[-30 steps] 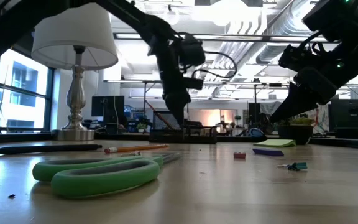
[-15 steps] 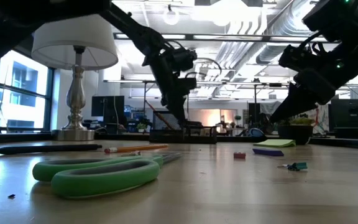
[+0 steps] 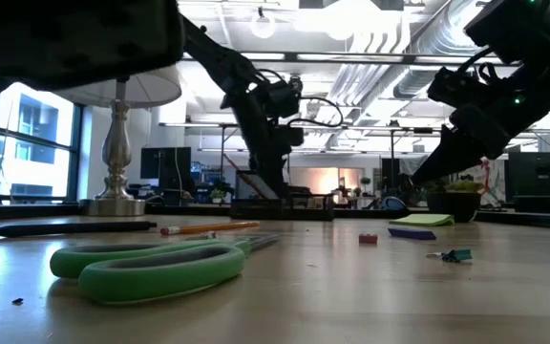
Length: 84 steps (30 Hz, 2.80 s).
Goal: Pick and place office supplies into organizer
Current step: Adjust the black desk organizer, then put the yellow binder clip into the black desk organizer
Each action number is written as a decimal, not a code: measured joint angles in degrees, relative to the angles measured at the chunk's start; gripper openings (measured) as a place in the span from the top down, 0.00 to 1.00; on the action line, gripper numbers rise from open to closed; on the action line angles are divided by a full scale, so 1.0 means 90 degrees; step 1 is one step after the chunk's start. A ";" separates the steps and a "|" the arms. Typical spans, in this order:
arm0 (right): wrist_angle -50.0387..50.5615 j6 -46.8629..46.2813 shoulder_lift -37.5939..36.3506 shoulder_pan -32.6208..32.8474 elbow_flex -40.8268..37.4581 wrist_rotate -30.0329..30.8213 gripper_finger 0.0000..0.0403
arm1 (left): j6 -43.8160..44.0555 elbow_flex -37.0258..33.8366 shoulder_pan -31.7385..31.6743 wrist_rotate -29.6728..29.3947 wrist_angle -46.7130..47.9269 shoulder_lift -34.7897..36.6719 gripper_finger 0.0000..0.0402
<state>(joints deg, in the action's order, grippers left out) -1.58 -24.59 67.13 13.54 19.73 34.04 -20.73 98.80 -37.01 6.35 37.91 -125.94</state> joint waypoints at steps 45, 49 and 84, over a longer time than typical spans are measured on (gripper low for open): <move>0.0060 -0.0052 0.0000 0.0000 0.0000 -0.0002 0.71 | 0.0166 -0.0008 0.0168 -0.0522 -0.0143 -0.0023 0.80; 0.0060 -0.0052 0.0000 0.0000 0.0000 -0.0002 0.71 | 0.0173 -0.0009 0.0198 -0.0526 -0.0062 -0.0021 0.79; 0.0687 -0.1220 -0.0002 0.0745 0.0002 -0.0180 0.71 | 0.1677 -0.0101 0.2490 -0.1207 0.3752 0.0690 0.99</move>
<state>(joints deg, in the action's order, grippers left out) 4.60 -35.57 67.11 20.24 19.75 32.42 -5.64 97.89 -14.61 -4.51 71.68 -119.73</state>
